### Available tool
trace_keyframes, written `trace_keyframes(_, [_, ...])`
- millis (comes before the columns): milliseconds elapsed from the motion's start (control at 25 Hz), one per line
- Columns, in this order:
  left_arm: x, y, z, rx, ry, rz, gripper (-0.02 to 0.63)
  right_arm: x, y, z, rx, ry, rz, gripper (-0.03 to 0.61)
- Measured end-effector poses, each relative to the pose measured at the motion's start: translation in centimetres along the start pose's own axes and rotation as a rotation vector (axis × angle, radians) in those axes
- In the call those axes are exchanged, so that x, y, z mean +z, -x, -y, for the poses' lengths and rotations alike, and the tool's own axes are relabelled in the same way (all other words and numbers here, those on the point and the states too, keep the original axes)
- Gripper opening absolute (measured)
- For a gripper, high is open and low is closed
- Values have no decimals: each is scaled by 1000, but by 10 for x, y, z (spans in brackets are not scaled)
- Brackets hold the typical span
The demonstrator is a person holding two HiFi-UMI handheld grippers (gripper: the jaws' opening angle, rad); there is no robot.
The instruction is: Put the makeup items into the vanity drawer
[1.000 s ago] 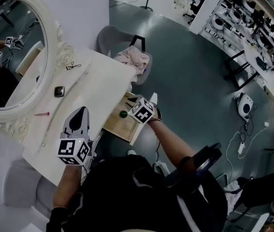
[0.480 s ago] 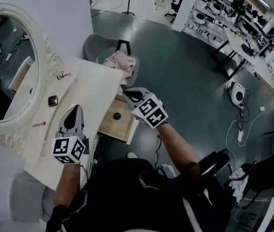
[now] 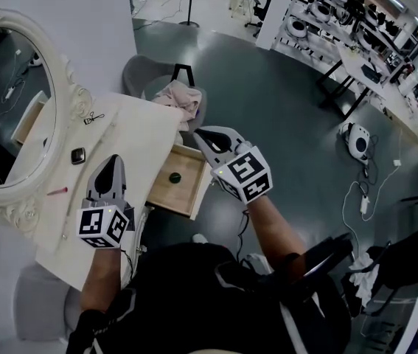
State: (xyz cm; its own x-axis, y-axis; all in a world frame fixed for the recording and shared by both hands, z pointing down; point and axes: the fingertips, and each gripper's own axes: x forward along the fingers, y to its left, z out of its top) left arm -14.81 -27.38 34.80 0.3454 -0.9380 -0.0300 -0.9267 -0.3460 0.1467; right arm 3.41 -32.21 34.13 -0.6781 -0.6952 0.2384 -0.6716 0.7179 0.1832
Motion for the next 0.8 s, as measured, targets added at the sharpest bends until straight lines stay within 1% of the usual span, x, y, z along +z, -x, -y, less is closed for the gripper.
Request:
trace_keyframes(240, [7, -1, -3, 9, 30, -3, 3, 8, 12, 17, -64, -59, 52, 5])
trace_keyframes(400, [11, -2, 0, -15, 46, 8, 3, 6, 13, 22, -72, -80, 50, 5])
trace_keyframes(560, [11, -2, 1, -7, 22, -3, 3, 4, 12, 22, -78, -67, 38, 5])
trace_keyframes(800, [6, -6, -2, 4, -9, -32, 3, 5, 9, 29, -88, -75, 49, 5])
